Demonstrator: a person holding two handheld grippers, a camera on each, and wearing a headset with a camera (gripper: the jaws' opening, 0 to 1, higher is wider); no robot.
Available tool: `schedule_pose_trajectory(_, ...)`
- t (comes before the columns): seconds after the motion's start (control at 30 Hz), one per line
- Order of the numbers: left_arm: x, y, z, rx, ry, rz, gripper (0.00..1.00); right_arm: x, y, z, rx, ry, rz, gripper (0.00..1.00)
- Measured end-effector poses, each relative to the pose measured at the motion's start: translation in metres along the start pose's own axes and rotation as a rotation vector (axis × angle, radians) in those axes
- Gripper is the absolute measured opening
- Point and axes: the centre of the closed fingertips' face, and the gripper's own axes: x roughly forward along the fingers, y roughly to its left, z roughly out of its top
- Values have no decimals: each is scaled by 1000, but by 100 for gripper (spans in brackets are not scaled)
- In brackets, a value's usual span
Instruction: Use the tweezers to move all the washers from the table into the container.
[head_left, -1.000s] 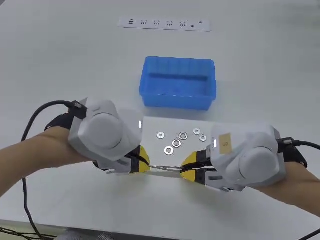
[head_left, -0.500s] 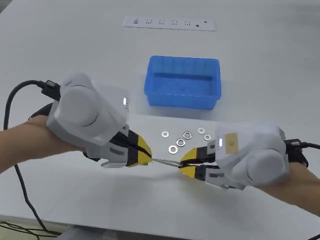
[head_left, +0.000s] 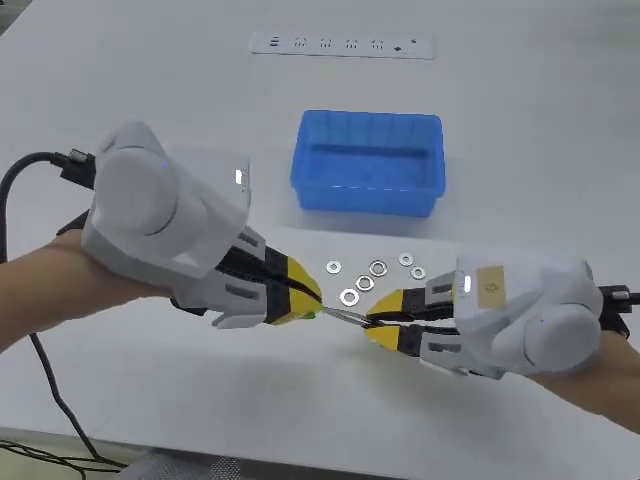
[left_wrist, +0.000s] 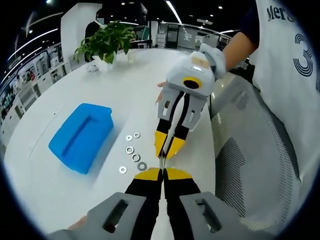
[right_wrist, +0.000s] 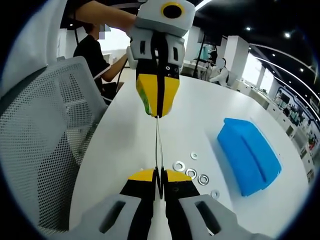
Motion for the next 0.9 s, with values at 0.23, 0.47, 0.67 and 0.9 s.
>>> schedule_pose_trajectory(0.23,1,2,15,-9,-40,8,5,-4,-3,0,53,-51,-21,6)
schedule_pose_trajectory(0.47,10,-1,36,-21,-95,-11,4,-7,-4,-3,71,-61,-33,6)
schedule_pose_trajectory(0.67,23,-1,41,26,-82,-1,5,-10,-6,-9,72,-75,-53,6)
schedule_pose_trajectory(0.9,8,16,9,28,38,38,14,-10,-7,-5,74,-86,-55,6)
